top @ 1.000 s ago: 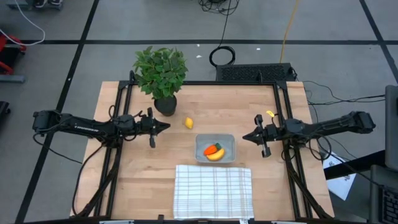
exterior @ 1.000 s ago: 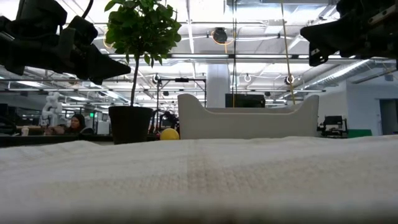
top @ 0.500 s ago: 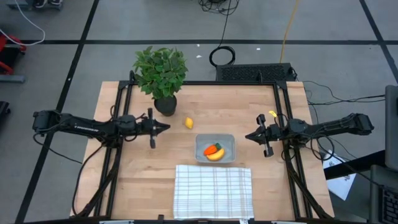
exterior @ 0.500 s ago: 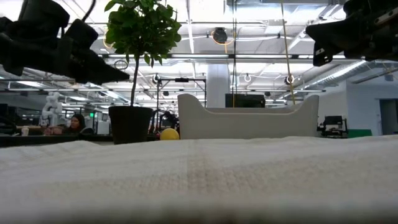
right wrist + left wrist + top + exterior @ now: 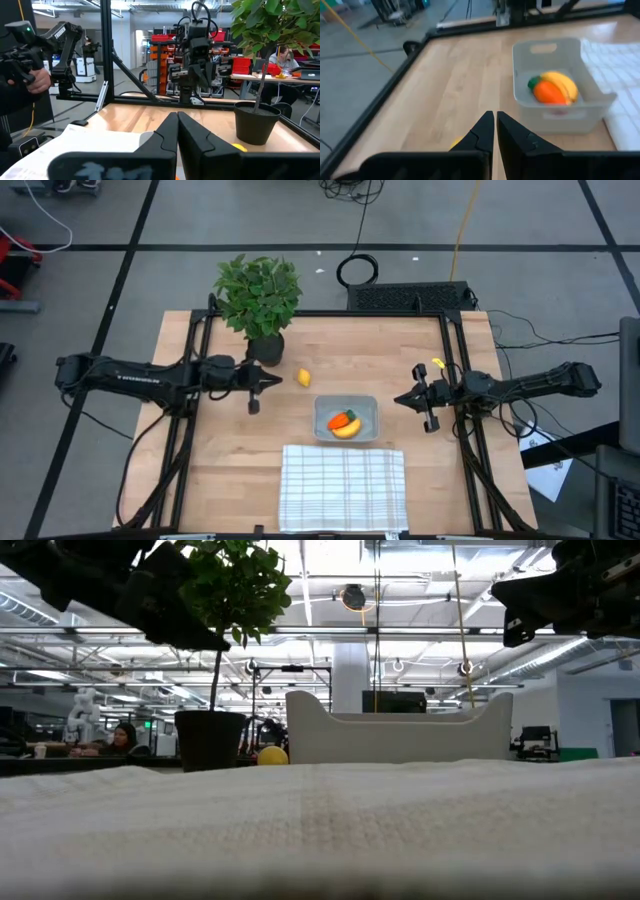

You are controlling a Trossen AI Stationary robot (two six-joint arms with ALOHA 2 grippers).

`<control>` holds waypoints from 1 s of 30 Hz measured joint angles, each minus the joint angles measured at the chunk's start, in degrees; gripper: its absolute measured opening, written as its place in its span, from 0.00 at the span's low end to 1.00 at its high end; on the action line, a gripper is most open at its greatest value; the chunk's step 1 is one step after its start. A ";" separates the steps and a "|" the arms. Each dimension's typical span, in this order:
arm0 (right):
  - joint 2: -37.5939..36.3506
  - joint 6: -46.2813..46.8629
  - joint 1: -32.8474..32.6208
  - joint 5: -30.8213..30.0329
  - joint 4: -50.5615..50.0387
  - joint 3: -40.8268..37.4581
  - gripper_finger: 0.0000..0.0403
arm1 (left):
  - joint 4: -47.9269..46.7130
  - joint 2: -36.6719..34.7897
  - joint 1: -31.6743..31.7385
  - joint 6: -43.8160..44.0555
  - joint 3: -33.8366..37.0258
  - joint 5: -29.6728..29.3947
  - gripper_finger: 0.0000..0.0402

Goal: Pick and placing Produce into tupperware
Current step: Put the lemon into the gray bin

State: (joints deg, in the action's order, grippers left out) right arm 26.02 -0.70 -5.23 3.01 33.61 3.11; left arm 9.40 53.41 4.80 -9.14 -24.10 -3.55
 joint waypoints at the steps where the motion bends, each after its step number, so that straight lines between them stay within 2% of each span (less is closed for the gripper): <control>1: 0.00 0.00 0.00 0.00 0.00 -0.02 0.00 | 0.66 0.48 0.00 -0.26 -0.50 0.00 0.06; 6: 0.02 0.01 0.00 0.02 -0.09 -0.04 0.00 | 3.18 4.14 -0.14 -3.24 -3.39 0.28 0.06; 10: 0.04 0.01 0.00 0.00 -0.49 -0.07 0.00 | 1.57 8.02 -0.81 -10.52 -6.65 0.79 0.06; 13: 0.04 0.01 0.00 0.02 -0.82 -0.07 0.00 | -2.44 10.92 -0.83 -15.90 -10.20 0.99 0.06; 23: 0.07 0.01 0.00 0.02 -2.06 -0.11 0.00 | -15.60 18.72 -0.83 -26.06 -25.16 1.11 0.06; 27: 0.09 0.01 0.00 0.02 -2.56 -0.11 0.00 | -24.26 21.55 -0.75 -35.51 -30.55 3.75 0.06; 30: 0.11 0.02 0.00 0.02 -2.64 -0.11 0.00 | -26.87 23.83 -0.81 -41.55 -33.87 4.50 0.06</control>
State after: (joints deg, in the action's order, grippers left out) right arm 26.13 -0.68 -5.23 3.03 30.96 3.01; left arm -17.47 77.24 3.99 -50.69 -57.97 0.95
